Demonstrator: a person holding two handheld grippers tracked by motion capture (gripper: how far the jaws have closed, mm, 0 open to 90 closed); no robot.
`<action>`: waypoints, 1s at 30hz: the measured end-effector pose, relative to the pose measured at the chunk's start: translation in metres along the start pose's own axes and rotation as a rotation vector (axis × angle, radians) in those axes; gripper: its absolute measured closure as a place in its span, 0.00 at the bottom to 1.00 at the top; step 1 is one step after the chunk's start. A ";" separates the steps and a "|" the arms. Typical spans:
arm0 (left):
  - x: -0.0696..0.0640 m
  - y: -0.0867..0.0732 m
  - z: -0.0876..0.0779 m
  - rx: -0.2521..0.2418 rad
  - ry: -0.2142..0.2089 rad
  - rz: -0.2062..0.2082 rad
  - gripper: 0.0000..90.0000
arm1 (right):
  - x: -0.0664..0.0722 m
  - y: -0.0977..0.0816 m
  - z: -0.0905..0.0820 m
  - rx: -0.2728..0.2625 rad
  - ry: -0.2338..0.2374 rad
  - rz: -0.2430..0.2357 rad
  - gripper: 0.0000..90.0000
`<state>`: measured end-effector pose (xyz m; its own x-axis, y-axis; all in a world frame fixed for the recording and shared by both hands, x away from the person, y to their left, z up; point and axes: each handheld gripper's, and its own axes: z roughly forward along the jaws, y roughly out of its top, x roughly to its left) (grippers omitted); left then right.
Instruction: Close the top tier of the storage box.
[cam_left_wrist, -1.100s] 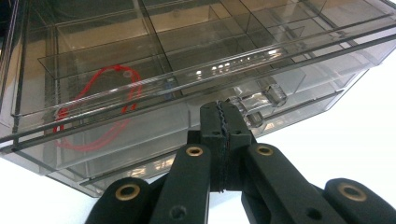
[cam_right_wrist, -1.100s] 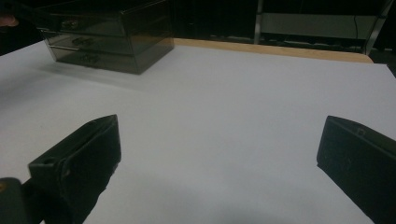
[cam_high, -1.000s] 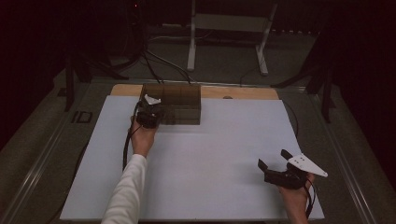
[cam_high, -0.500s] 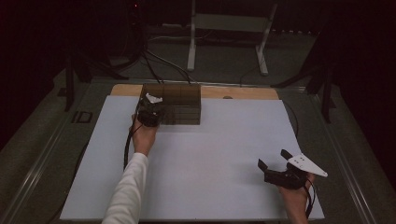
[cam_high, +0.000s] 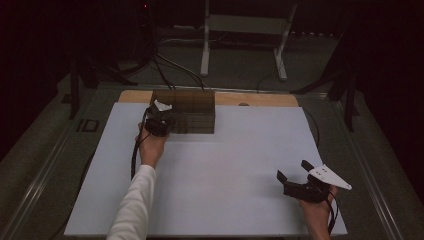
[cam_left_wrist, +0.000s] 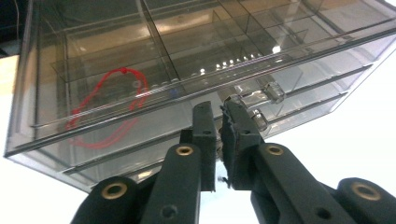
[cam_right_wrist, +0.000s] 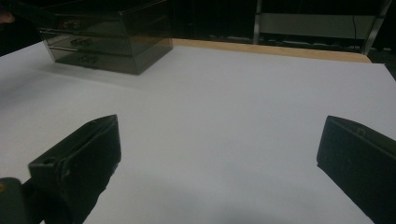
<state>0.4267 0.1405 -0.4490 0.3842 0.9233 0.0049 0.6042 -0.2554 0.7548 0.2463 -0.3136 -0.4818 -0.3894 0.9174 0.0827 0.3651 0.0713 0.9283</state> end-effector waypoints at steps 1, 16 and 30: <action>0.001 0.000 -0.002 -0.004 -0.005 0.002 0.90 | 0.000 0.000 0.000 0.000 0.000 -0.001 0.00; 0.010 -0.023 -0.042 -0.089 -0.075 0.012 0.33 | 0.000 0.000 -0.001 0.001 -0.001 -0.002 0.00; 0.020 -0.098 -0.118 -0.266 -0.090 0.016 0.02 | 0.005 -0.001 -0.001 -0.008 0.015 -0.013 0.00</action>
<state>0.2929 0.2180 -0.4451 0.4601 0.8874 -0.0307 0.3976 -0.1749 0.9007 0.2432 -0.3097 -0.4815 -0.4068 0.9104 0.0759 0.3532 0.0801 0.9321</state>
